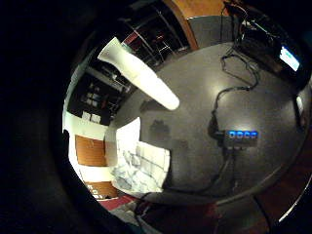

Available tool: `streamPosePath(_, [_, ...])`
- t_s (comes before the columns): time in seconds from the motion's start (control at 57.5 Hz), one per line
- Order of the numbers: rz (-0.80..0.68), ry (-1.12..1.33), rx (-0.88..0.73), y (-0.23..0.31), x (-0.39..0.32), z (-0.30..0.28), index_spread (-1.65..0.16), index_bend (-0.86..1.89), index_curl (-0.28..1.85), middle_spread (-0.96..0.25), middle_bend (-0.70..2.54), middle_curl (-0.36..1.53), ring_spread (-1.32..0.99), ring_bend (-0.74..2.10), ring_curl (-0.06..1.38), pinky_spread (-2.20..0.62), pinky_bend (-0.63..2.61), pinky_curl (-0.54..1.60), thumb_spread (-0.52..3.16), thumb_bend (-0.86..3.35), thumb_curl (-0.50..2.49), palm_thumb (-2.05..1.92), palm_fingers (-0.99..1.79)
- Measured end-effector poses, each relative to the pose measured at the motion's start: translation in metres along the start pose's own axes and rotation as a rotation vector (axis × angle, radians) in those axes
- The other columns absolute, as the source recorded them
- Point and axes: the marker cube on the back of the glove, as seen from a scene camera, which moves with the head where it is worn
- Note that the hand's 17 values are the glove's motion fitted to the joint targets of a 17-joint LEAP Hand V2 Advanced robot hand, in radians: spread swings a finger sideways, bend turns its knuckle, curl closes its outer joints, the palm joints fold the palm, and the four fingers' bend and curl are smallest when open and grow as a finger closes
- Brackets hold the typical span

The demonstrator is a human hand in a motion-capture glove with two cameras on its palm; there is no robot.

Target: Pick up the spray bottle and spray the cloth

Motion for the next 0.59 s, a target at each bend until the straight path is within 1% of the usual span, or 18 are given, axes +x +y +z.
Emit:
streamPosePath(0.261, [0.072,-0.144,0.053,-0.039,0.014,0.041,-0.30,0.11,0.19,-0.04,0.25,0.36,-0.06,0.37,0.31,0.11,0.38,0.37,0.94,-0.03,0.45,0.74,0.21])
streamPosePath(0.417, [0.150,-0.272,0.033,-0.066,0.024,0.067,-0.31,0.11,0.19,-0.05,0.21,0.35,-0.07,0.38,0.31,0.10,0.41,0.38,0.92,-0.04,0.43,0.70,0.17])
streamPosePath(0.591, [0.188,-0.354,0.013,-0.091,0.028,0.097,-0.35,0.11,0.19,-0.05,0.19,0.34,-0.08,0.38,0.31,0.08,0.46,0.38,0.89,-0.04,0.41,0.67,0.11])
